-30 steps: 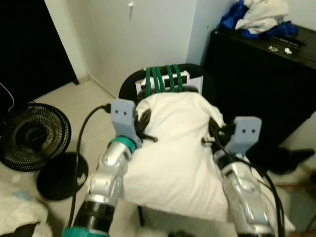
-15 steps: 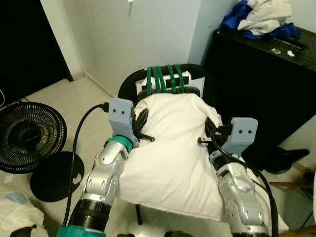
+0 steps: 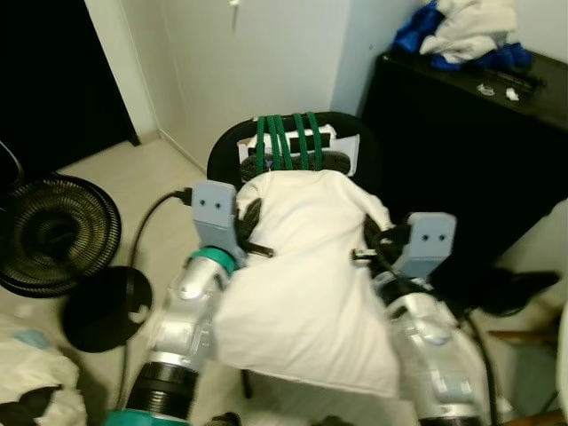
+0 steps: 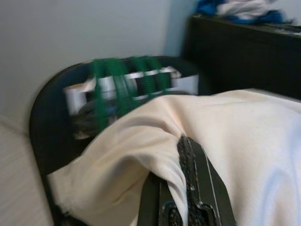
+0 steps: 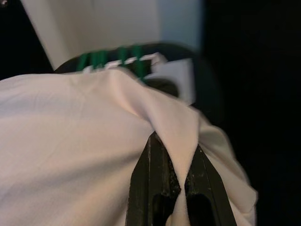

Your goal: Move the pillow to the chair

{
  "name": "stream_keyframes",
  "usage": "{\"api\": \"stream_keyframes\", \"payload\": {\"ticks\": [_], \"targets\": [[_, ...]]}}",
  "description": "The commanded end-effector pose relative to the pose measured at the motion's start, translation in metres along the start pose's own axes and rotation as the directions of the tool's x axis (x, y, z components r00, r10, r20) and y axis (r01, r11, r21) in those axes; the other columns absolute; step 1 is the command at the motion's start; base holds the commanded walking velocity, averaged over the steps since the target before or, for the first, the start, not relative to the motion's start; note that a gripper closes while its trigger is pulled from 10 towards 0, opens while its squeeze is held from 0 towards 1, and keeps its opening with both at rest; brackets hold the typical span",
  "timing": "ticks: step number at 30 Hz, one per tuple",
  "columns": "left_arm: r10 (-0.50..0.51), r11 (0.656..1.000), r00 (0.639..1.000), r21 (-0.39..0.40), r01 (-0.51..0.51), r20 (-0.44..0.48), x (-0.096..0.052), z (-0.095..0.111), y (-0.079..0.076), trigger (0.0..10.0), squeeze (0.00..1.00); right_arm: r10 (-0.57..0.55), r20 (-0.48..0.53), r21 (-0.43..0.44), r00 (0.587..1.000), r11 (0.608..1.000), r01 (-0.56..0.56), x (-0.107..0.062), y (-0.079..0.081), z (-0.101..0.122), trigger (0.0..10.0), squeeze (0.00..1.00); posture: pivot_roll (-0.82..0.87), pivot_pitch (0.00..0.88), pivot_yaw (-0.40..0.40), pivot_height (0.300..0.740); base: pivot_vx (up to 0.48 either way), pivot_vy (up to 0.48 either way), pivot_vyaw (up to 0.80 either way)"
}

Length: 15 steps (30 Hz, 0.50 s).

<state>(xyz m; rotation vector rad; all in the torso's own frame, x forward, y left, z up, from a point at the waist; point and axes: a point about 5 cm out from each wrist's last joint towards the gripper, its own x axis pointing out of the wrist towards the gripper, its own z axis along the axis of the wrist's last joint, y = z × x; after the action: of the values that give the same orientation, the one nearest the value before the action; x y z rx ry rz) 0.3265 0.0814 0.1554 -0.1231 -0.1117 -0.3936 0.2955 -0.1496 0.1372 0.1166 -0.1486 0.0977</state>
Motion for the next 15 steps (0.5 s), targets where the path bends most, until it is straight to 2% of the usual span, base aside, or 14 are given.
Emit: {"api": "stream_keyframes", "payload": {"ticks": [1, 3, 5, 6, 11, 15], "targets": [[-0.047, 0.999, 0.997, 0.024, 0.046, 0.060, 0.0030, 0.0134, -0.0092, 10.0, 0.00, 0.059, 0.048, 0.003, 0.997, 0.998, -0.059, 0.0033, 0.0139, 0.0086, 10.0, 0.00, -0.06, 0.004, 0.063, 0.740, 0.000, -0.375, 0.00], [-0.051, 0.999, 0.997, 0.010, 0.050, 0.056, 0.0033, 0.0131, -0.0092, 10.0, 0.00, 0.058, 0.047, 0.002, 0.997, 0.998, -0.058, 0.0036, 0.0137, 0.0083, 10.0, 0.00, -0.06, 0.004, 0.063, 0.740, 0.000, -0.356, 0.00], [-0.043, 0.998, 0.999, -0.054, 0.044, 0.027, 0.0040, 0.0104, -0.0079, 10.0, 0.00, 0.058, 0.047, 0.002, 0.997, 0.998, -0.058, 0.0036, 0.0137, 0.0085, 10.0, 0.00, -0.06, 0.006, 0.064, 0.740, 0.000, 0.000, 0.00], [-0.043, 0.998, 0.999, -0.054, 0.044, 0.027, 0.0040, 0.0104, -0.0079, 10.0, 0.00, 0.058, 0.047, 0.002, 0.997, 0.998, -0.058, 0.0036, 0.0137, 0.0085, 10.0, 0.00, -0.06, 0.006, 0.064, 0.740, 0.000, 0.000, 0.00], [-0.034, 0.997, 0.999, -0.064, 0.036, 0.024, 0.0041, 0.0101, -0.0061, 10.0, 0.00, 0.057, 0.045, 0.001, 0.997, 0.998, -0.057, 0.0037, 0.0138, 0.0077, 10.0, 0.00, -0.06, 0.007, 0.065, 0.740, 0.000, 0.474, 0.00], [-0.026, 0.998, 0.999, -0.059, 0.027, 0.030, 0.0040, 0.0109, -0.0052, 10.0, 0.00, 0.055, 0.045, 0.001, 0.997, 0.998, -0.056, 0.0035, 0.0138, 0.0075, 10.0, 0.00, -0.06, 0.007, 0.066, 0.740, 0.000, 0.000, 0.00]]}}
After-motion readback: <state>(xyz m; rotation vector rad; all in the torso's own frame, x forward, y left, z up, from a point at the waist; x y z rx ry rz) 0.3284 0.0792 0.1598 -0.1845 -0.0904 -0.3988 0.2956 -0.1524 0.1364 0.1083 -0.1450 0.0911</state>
